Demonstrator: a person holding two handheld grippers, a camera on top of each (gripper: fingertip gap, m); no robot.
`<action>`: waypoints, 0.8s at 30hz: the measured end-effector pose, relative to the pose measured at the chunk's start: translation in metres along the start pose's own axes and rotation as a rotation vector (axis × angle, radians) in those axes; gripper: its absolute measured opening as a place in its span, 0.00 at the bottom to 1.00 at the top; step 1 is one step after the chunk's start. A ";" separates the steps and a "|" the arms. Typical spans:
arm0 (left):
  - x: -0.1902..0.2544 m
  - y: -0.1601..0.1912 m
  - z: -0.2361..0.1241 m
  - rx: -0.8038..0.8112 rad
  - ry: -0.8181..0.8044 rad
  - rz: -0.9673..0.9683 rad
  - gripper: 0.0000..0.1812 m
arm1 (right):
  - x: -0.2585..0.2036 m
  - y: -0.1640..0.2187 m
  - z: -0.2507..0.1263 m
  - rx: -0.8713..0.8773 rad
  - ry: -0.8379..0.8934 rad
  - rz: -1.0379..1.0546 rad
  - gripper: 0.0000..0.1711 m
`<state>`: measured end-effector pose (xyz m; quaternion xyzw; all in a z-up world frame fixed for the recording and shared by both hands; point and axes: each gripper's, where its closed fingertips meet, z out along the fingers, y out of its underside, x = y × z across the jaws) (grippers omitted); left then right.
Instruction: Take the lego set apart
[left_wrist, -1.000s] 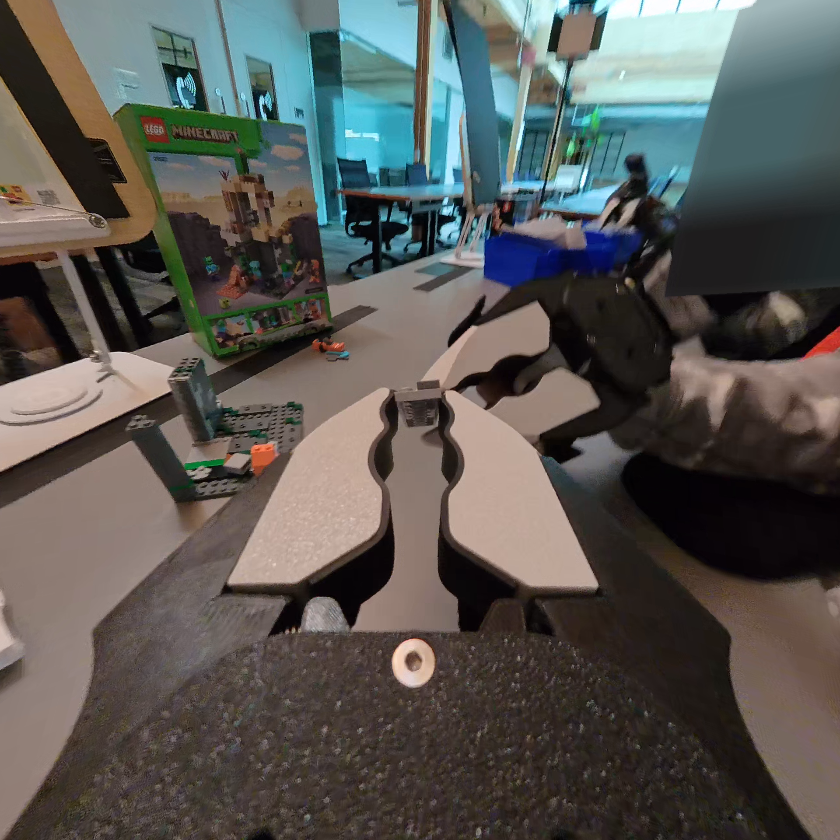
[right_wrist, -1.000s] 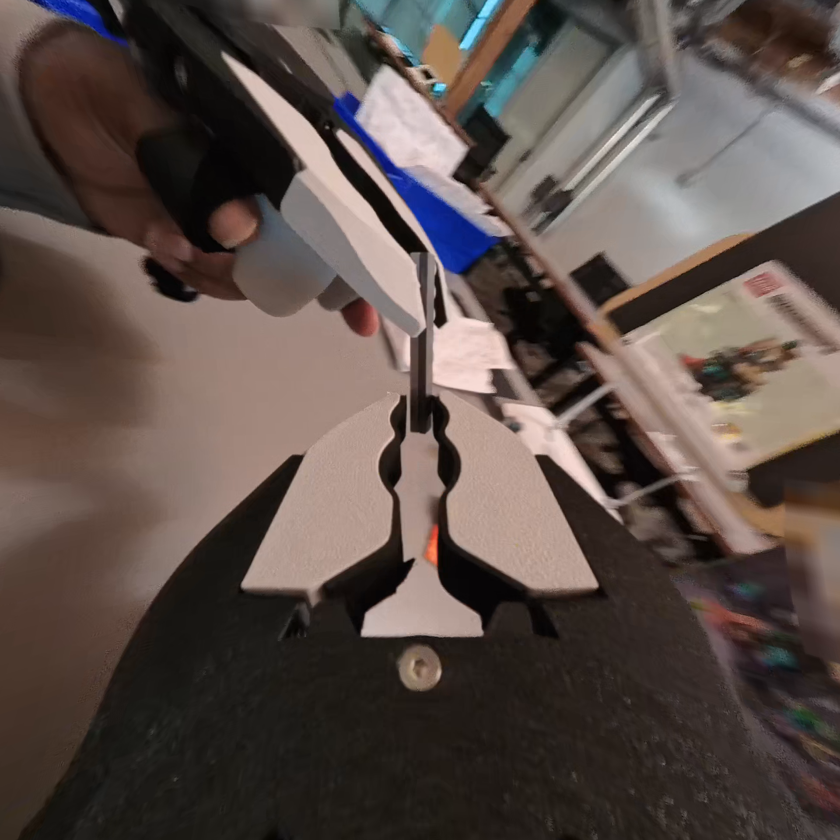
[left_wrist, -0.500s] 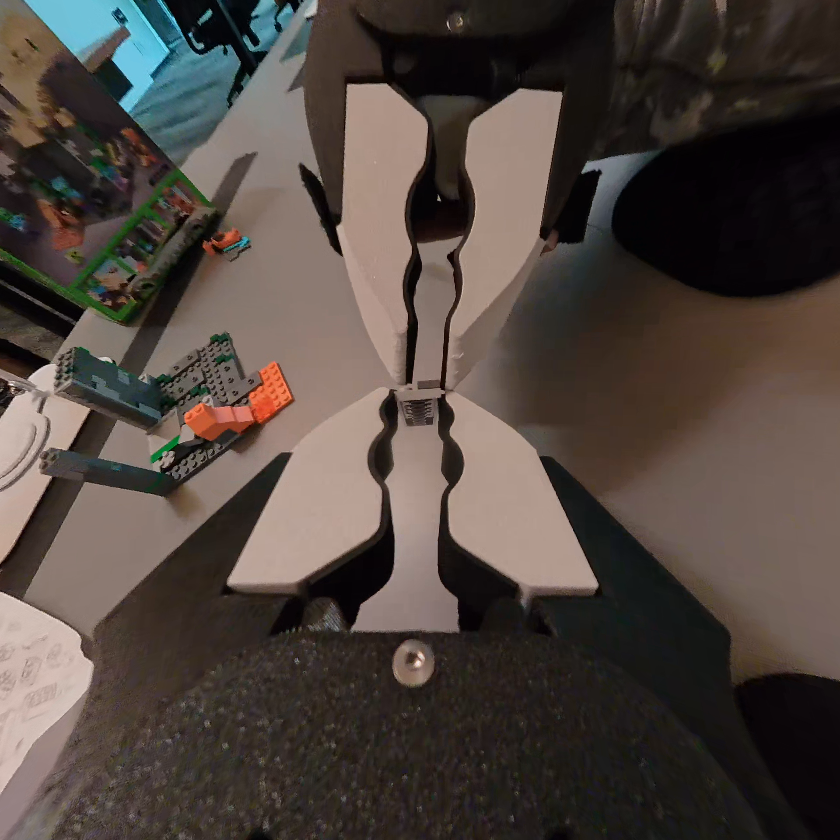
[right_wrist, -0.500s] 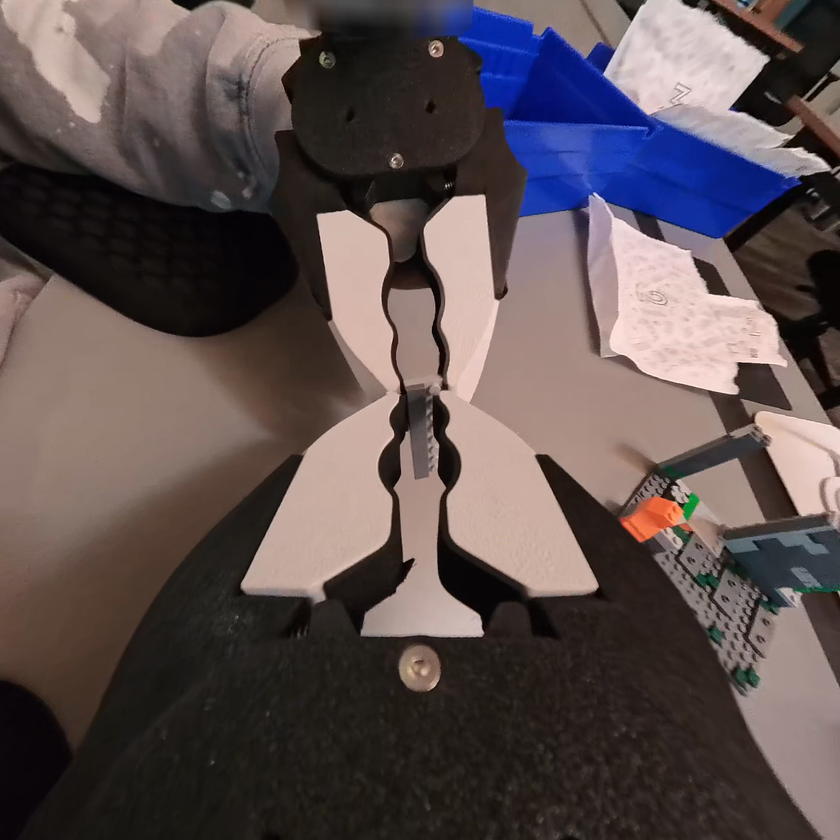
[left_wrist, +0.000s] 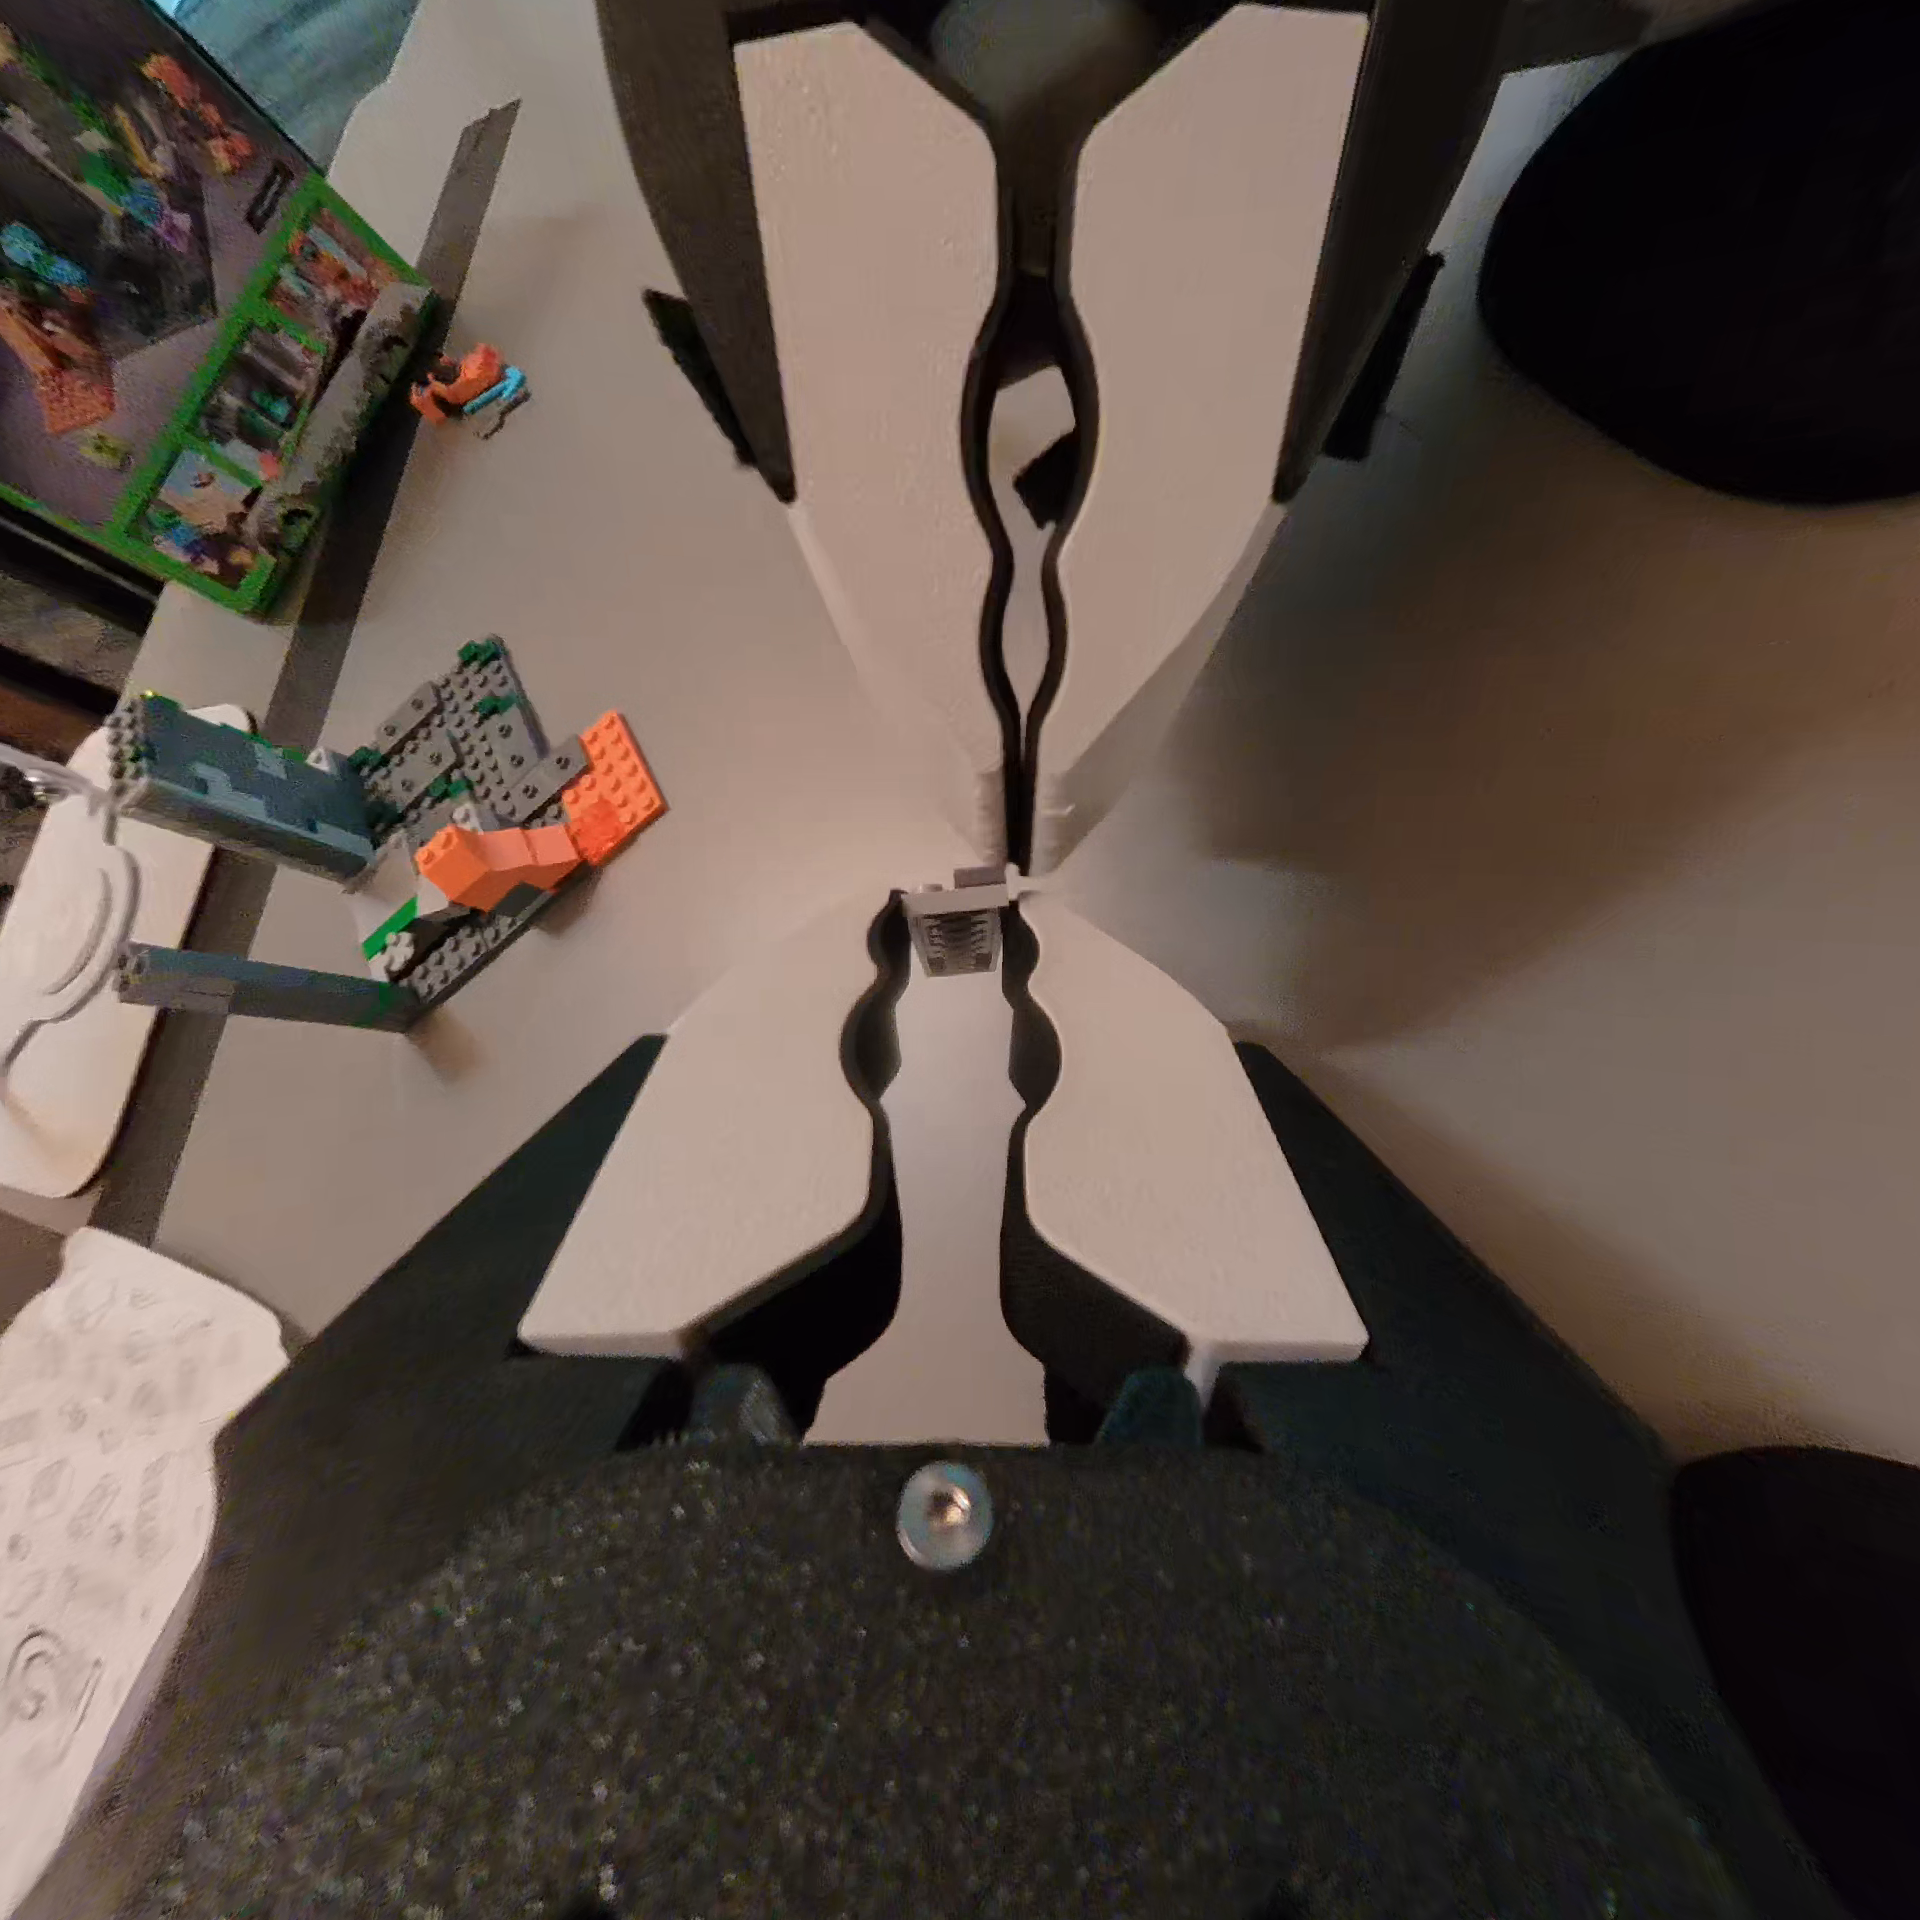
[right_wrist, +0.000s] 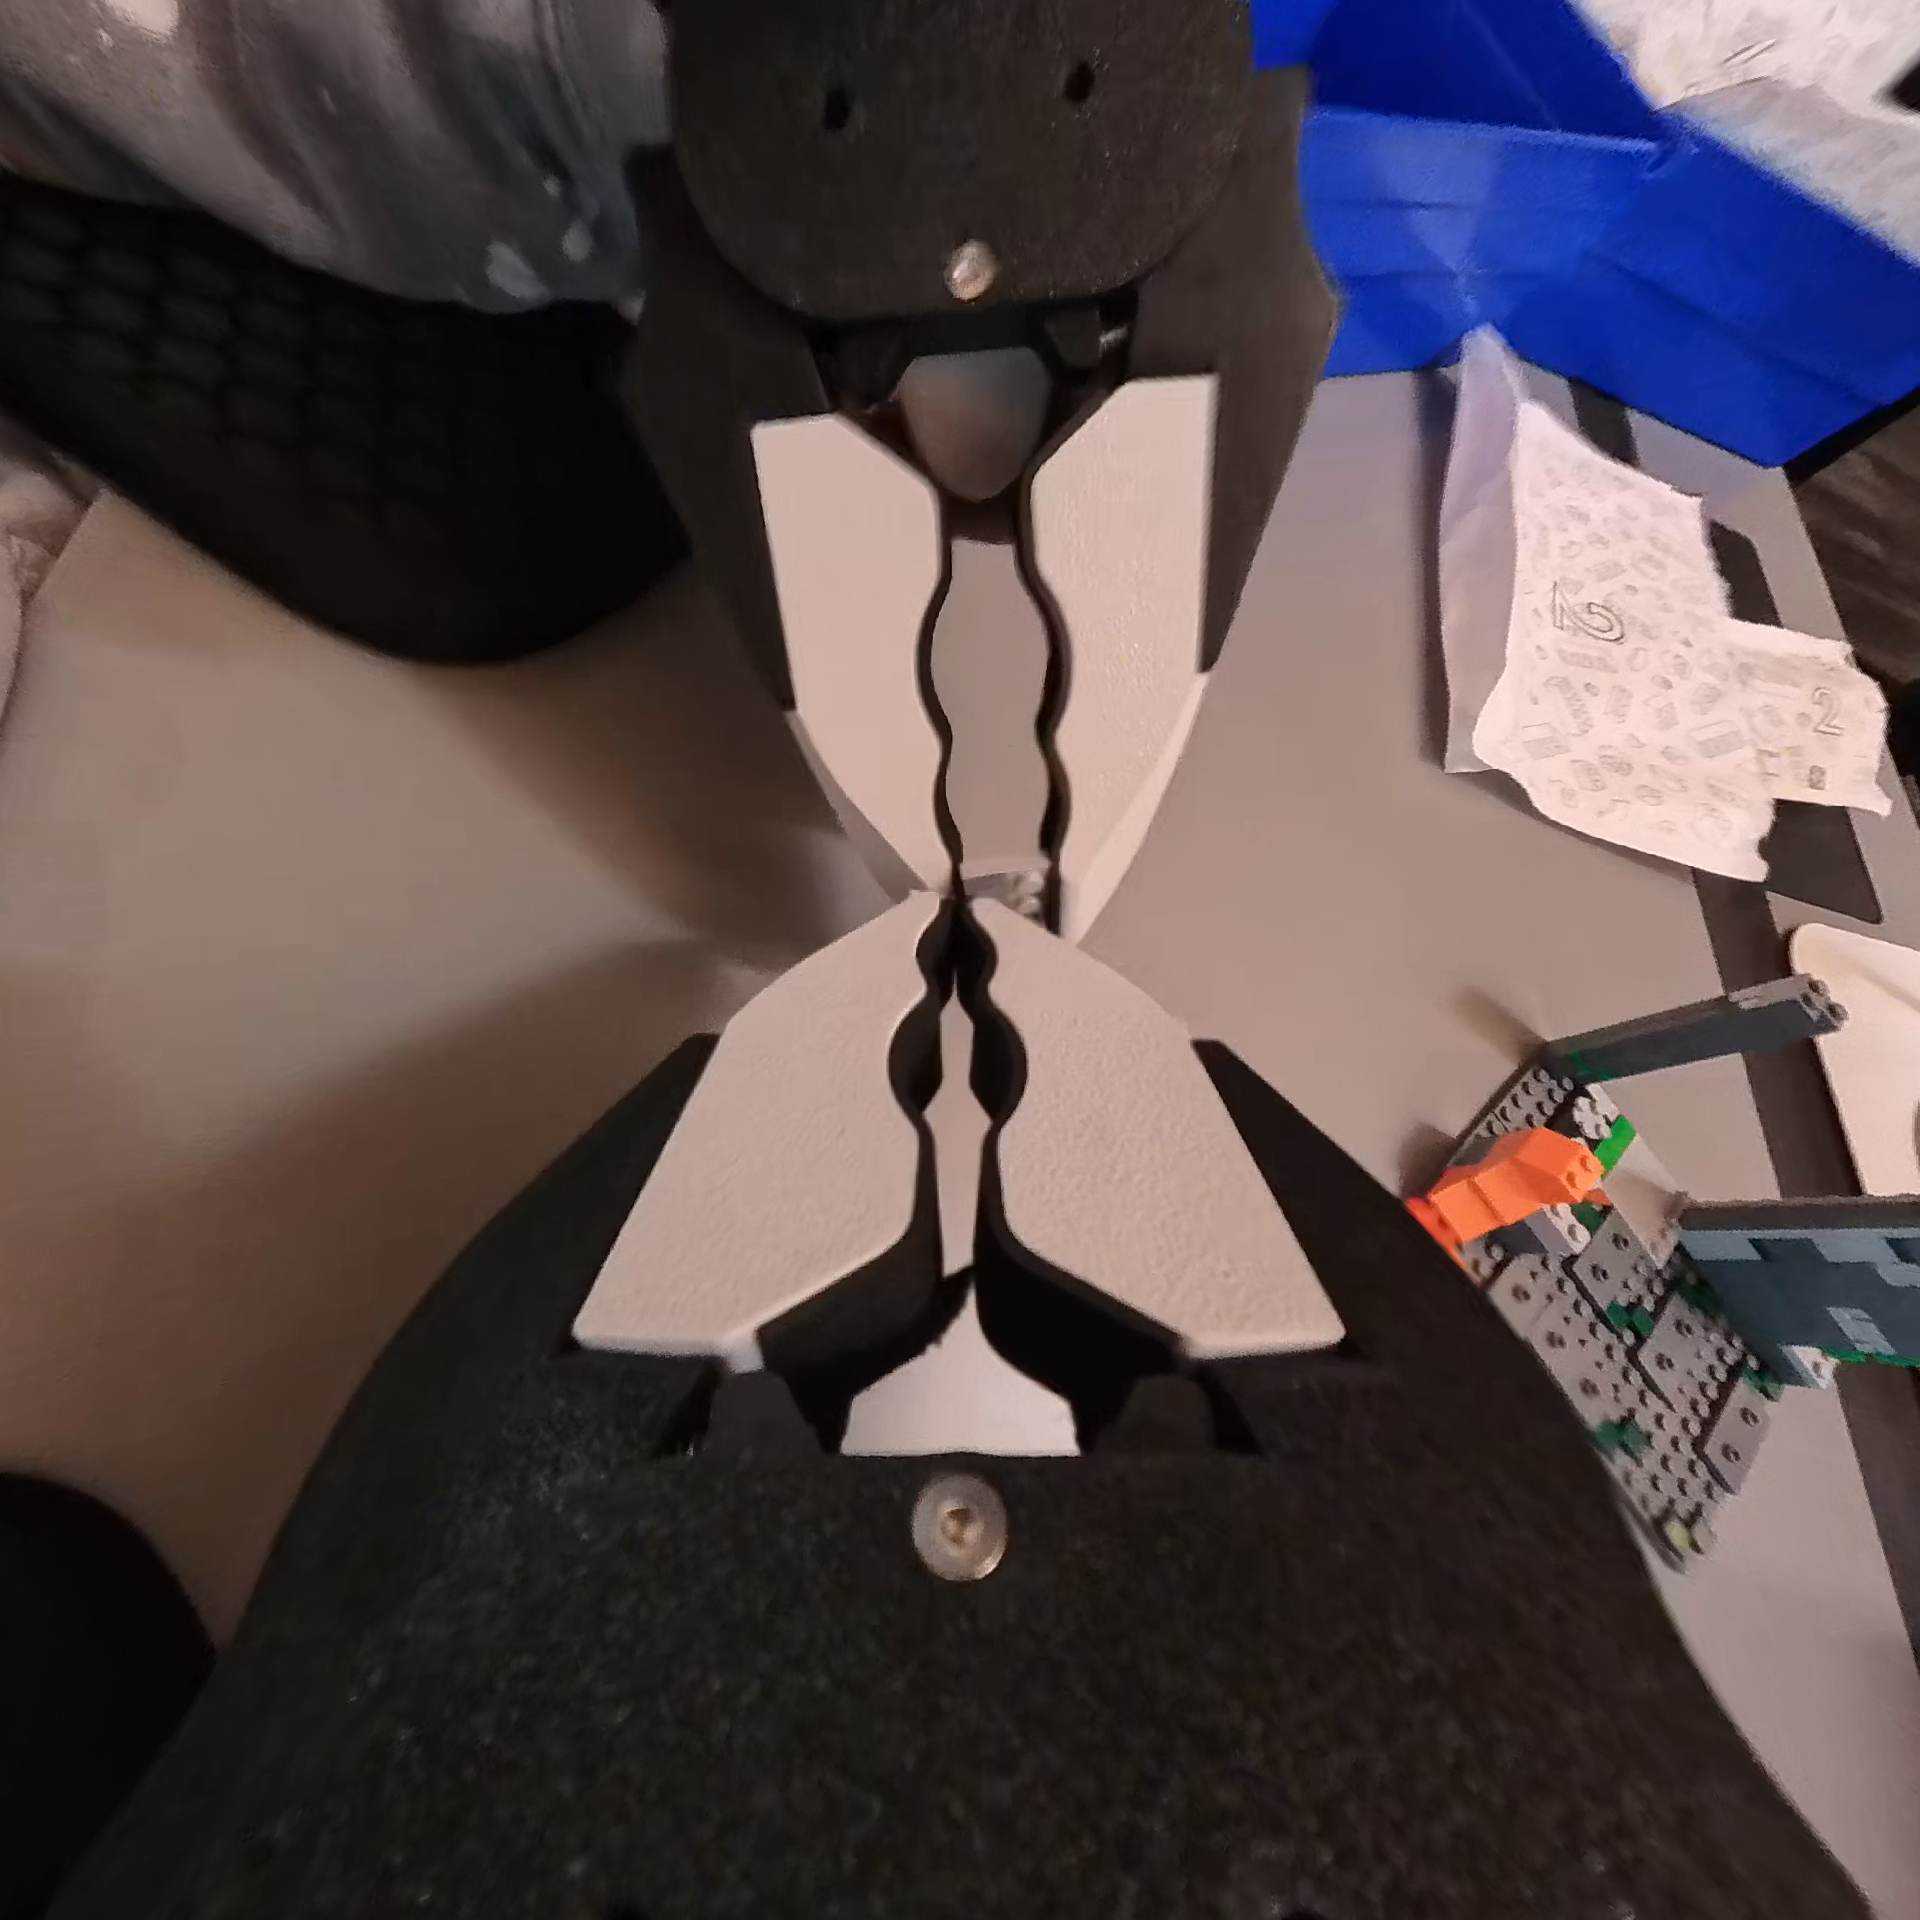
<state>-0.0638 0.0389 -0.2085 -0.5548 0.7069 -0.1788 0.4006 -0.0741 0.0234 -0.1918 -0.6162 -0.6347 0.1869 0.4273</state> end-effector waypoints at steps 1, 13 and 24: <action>0.000 -0.001 -0.002 0.016 0.012 -0.020 0.09 | 0.000 -0.002 -0.001 0.018 -0.002 0.008 0.00; 0.005 0.002 0.001 -0.007 0.052 -0.020 0.09 | 0.000 -0.007 0.001 0.024 0.030 -0.035 0.07; 0.015 0.004 0.002 -0.033 0.094 -0.006 0.09 | -0.007 -0.005 0.004 0.006 -0.004 -0.041 0.04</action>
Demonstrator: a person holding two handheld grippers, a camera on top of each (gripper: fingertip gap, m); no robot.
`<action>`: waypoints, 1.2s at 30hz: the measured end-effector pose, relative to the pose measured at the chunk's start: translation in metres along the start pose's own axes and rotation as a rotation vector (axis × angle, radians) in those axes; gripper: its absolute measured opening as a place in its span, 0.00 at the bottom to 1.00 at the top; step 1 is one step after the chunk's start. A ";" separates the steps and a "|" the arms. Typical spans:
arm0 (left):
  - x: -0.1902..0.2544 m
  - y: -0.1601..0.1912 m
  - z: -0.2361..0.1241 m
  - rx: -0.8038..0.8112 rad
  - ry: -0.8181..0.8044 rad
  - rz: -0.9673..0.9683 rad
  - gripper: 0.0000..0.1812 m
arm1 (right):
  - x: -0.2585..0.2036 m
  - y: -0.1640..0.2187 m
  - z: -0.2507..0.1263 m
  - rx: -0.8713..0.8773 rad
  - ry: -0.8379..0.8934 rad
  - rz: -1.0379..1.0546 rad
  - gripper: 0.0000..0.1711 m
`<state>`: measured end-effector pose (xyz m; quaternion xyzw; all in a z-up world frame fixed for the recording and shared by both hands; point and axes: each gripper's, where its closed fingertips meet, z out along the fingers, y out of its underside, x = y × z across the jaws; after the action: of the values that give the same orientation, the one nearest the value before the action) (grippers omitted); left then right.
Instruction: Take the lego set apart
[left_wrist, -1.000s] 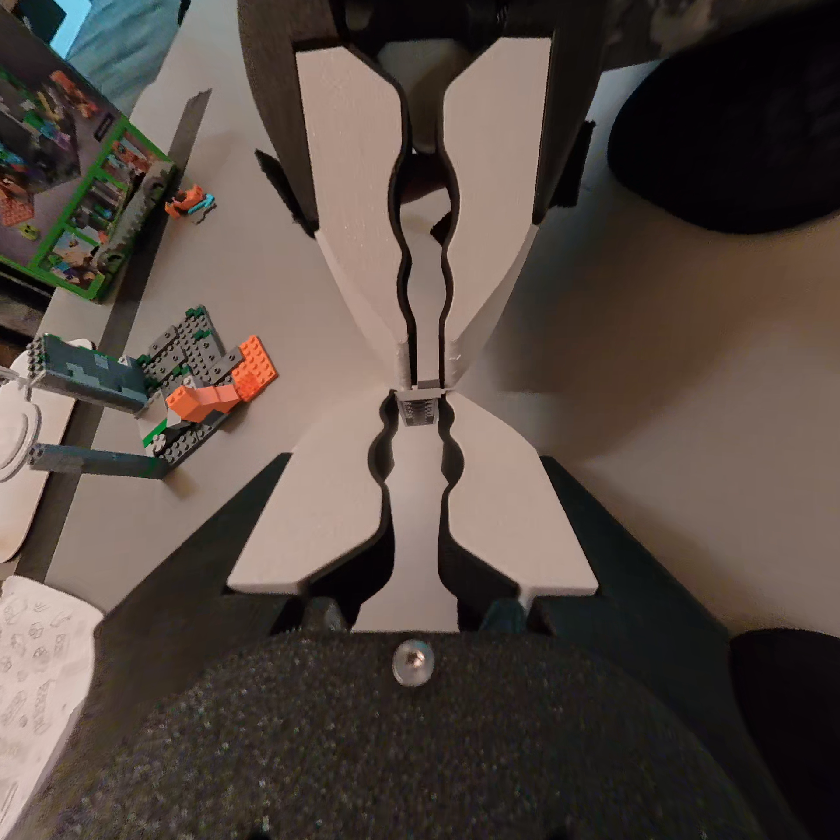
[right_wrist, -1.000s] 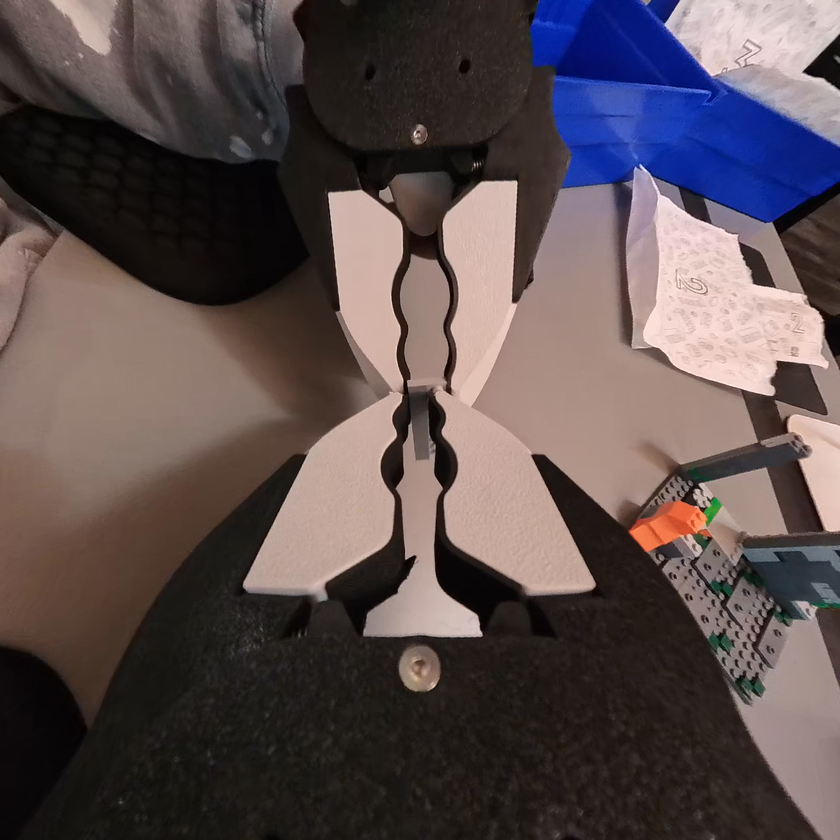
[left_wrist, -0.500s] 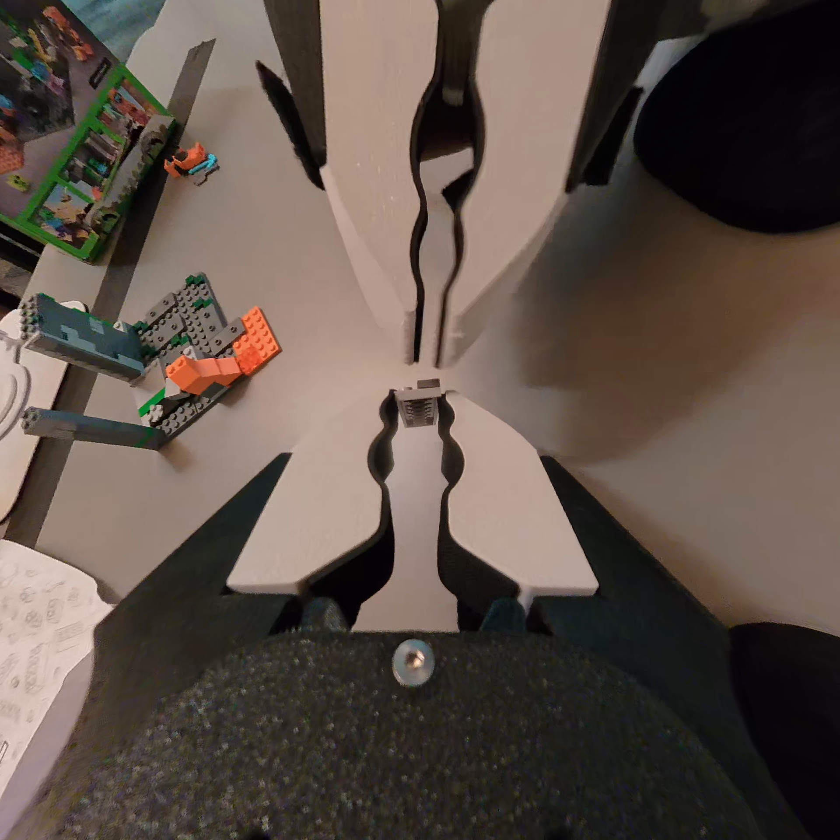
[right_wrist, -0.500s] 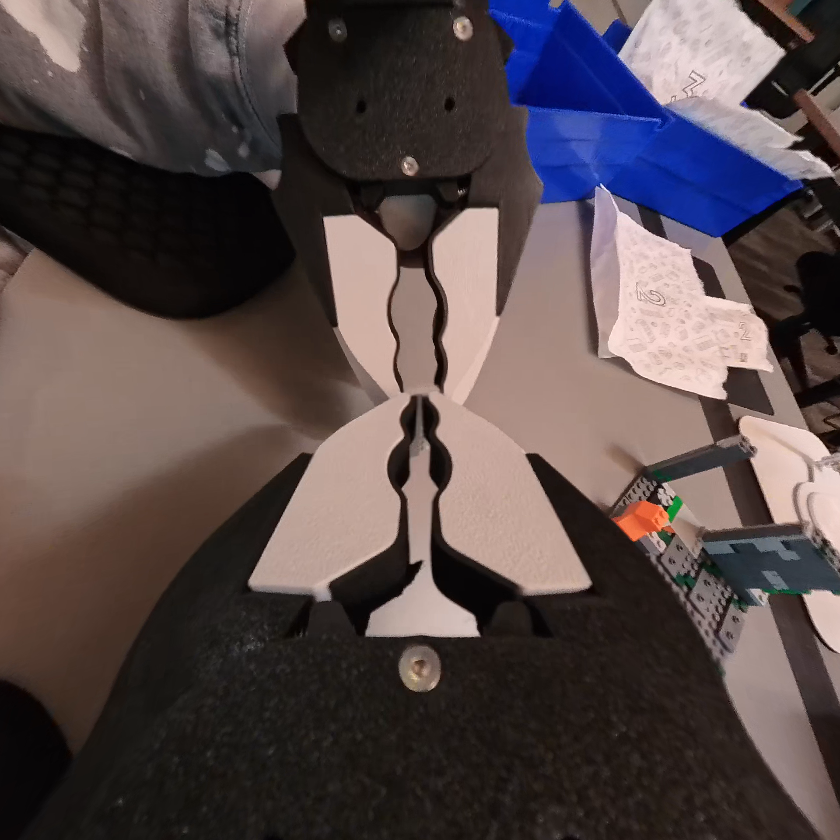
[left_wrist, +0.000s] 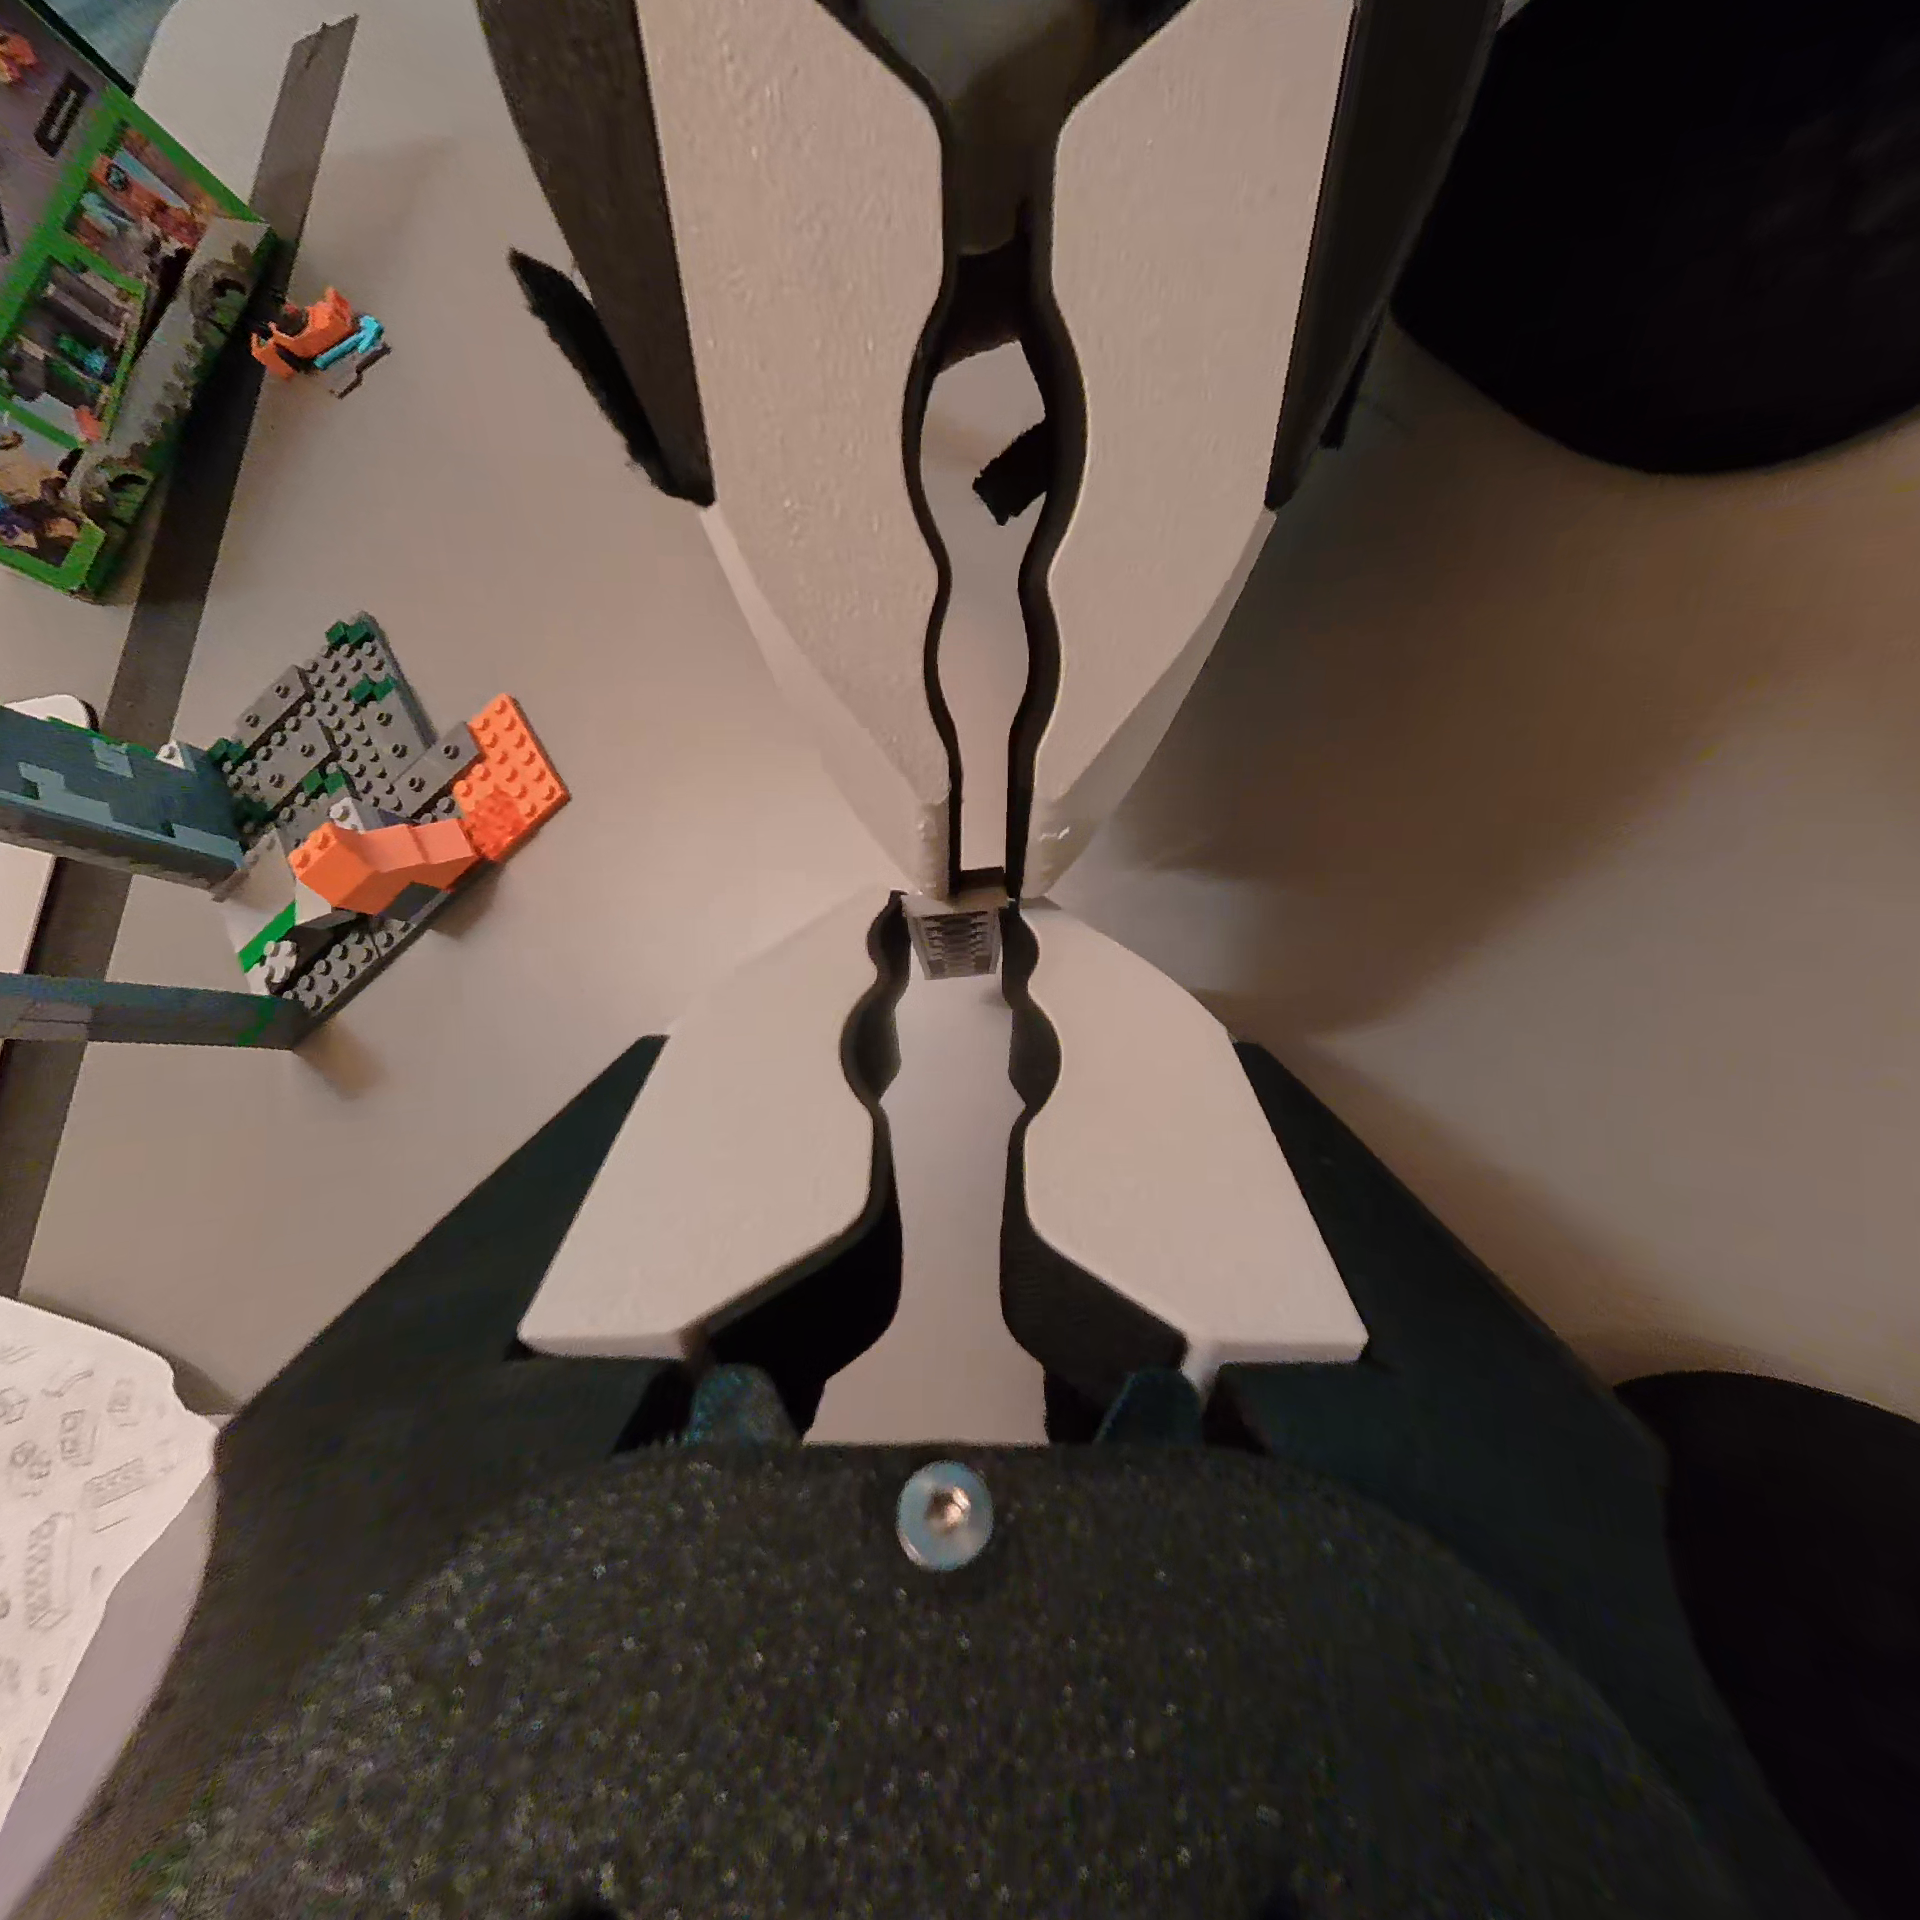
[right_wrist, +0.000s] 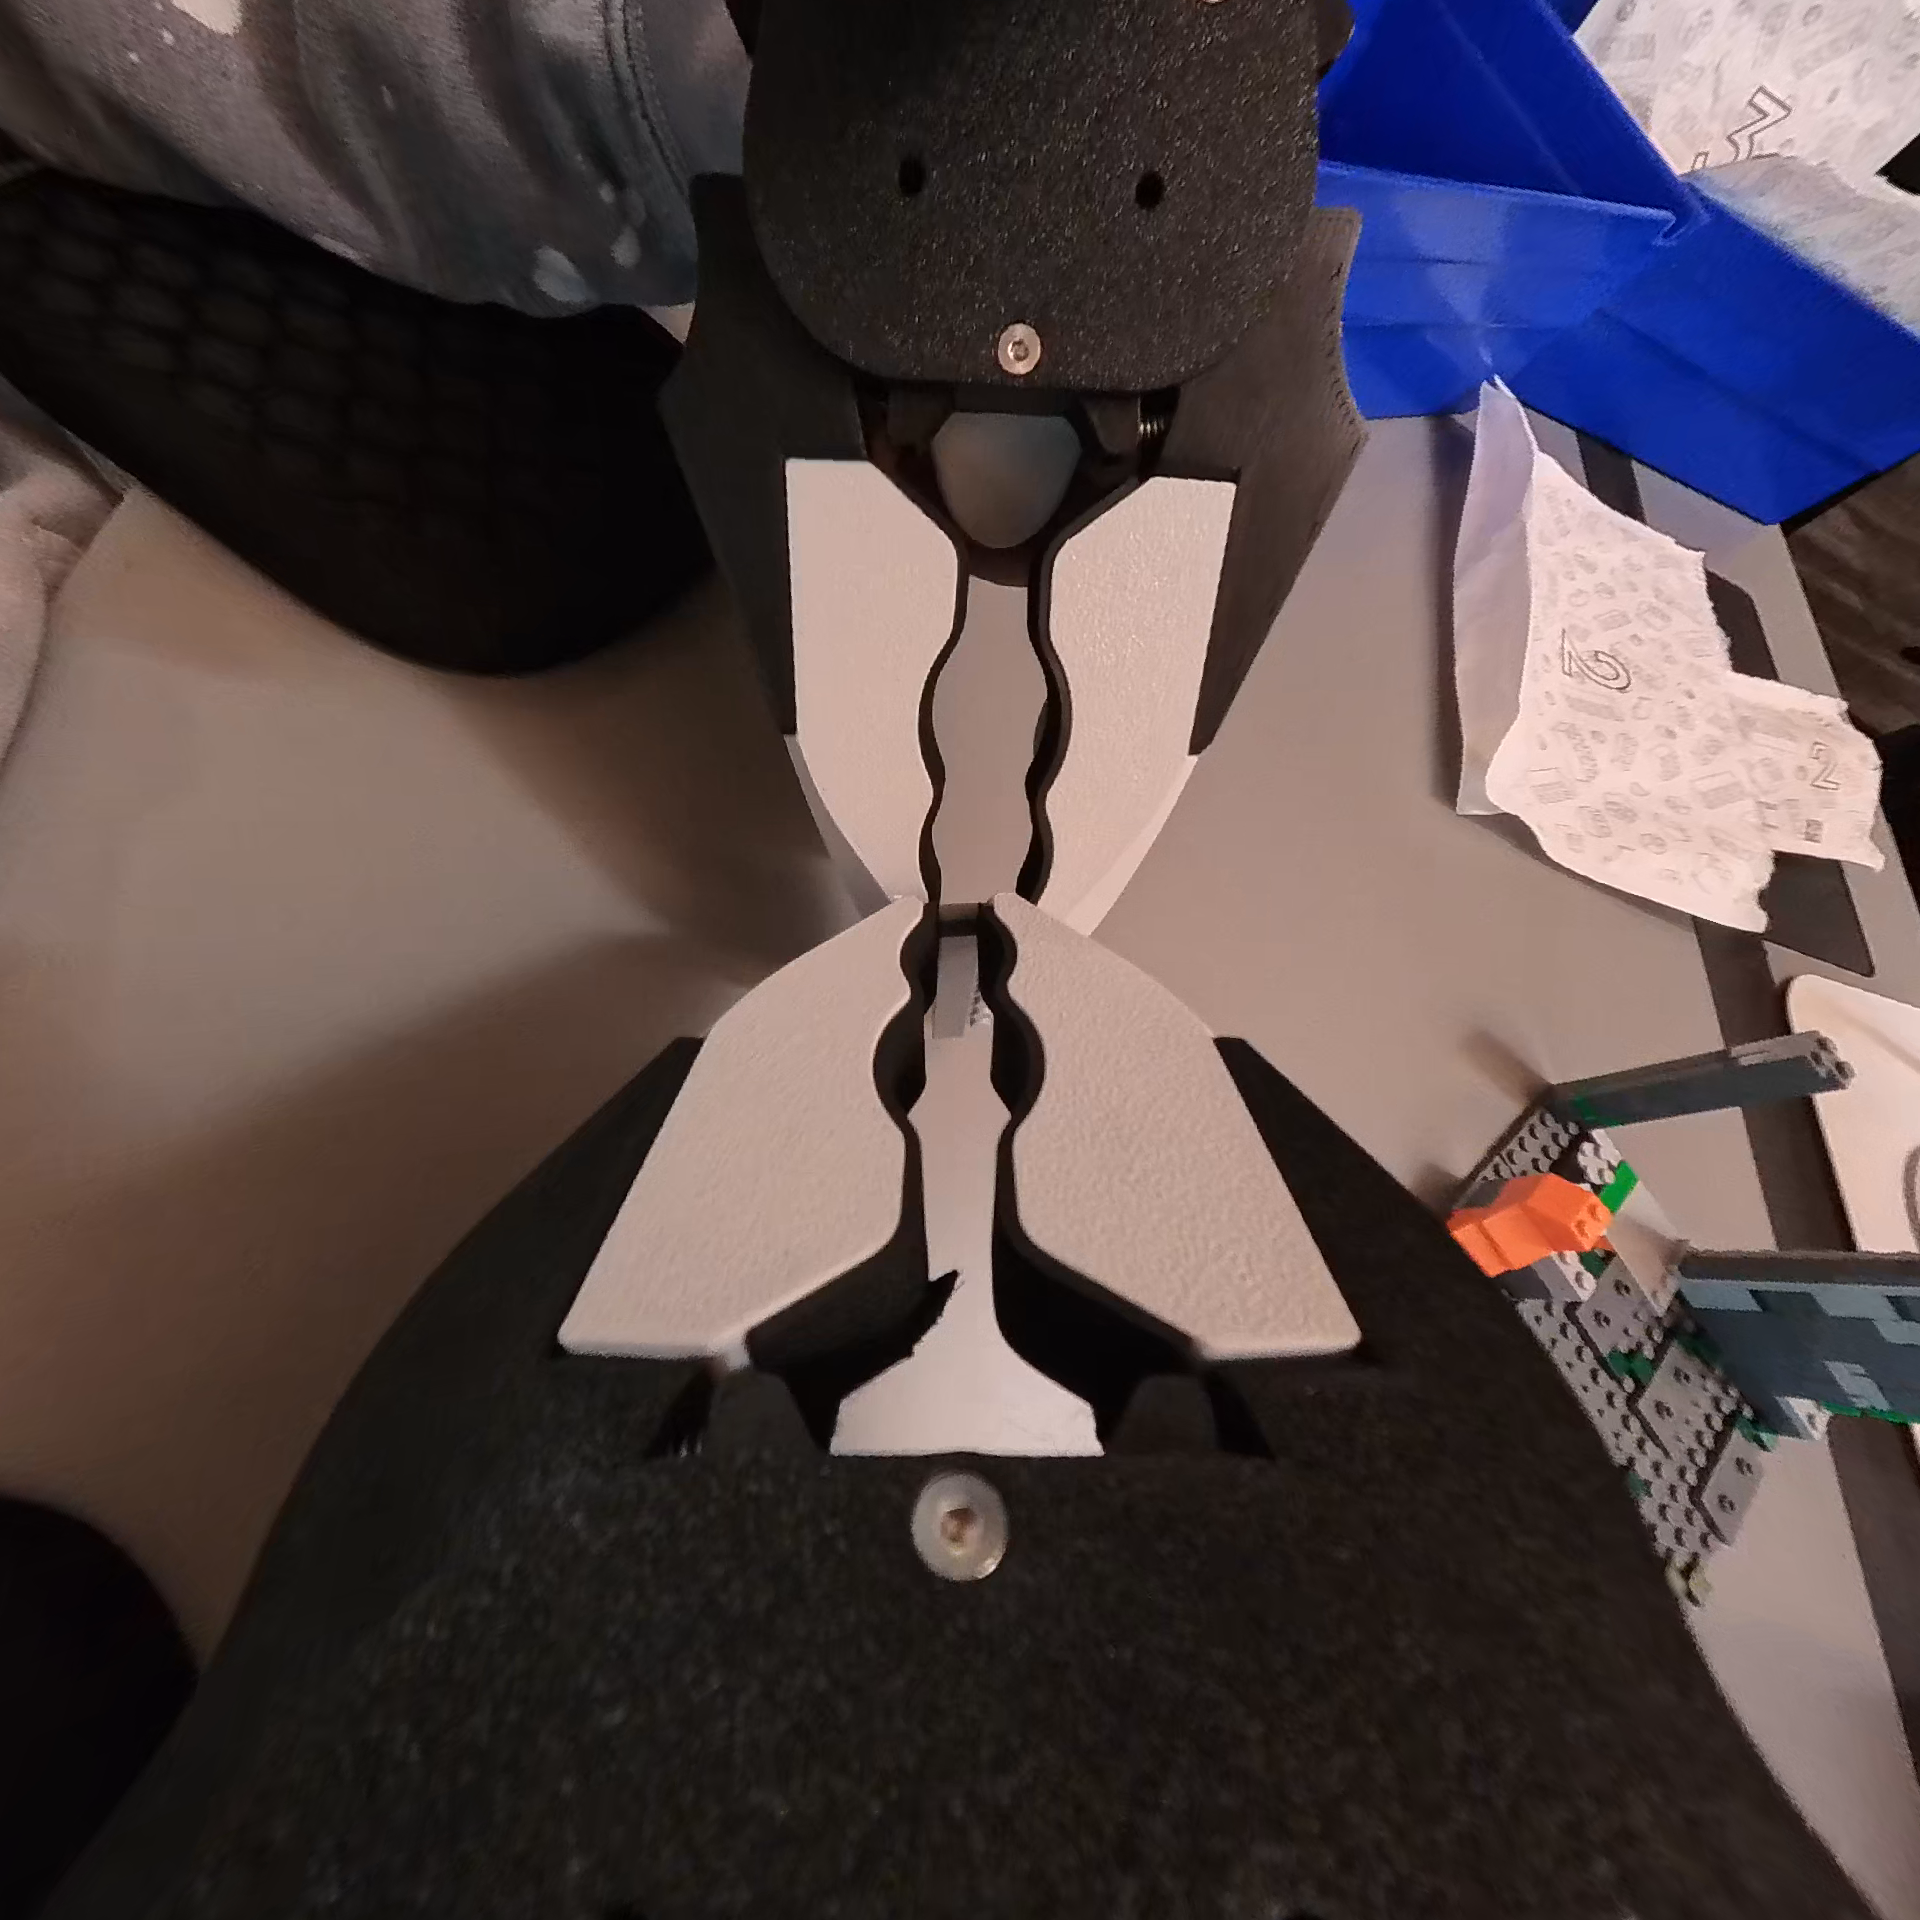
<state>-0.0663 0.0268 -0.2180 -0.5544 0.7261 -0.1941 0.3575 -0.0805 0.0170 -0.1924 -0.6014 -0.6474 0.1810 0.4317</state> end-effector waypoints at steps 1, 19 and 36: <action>0.000 -0.001 -0.001 0.007 0.001 -0.004 0.09 | 0.000 -0.001 0.000 0.007 -0.001 0.004 0.04; -0.012 -0.040 -0.041 0.333 0.029 -0.129 0.09 | 0.026 -0.021 -0.043 0.223 0.047 0.152 0.00; -0.010 -0.042 -0.033 0.325 0.020 -0.132 0.09 | 0.015 -0.039 -0.030 0.259 0.043 0.131 0.05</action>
<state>-0.0614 0.0191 -0.1641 -0.5337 0.6508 -0.3374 0.4217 -0.0803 0.0139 -0.1409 -0.5852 -0.5686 0.2778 0.5069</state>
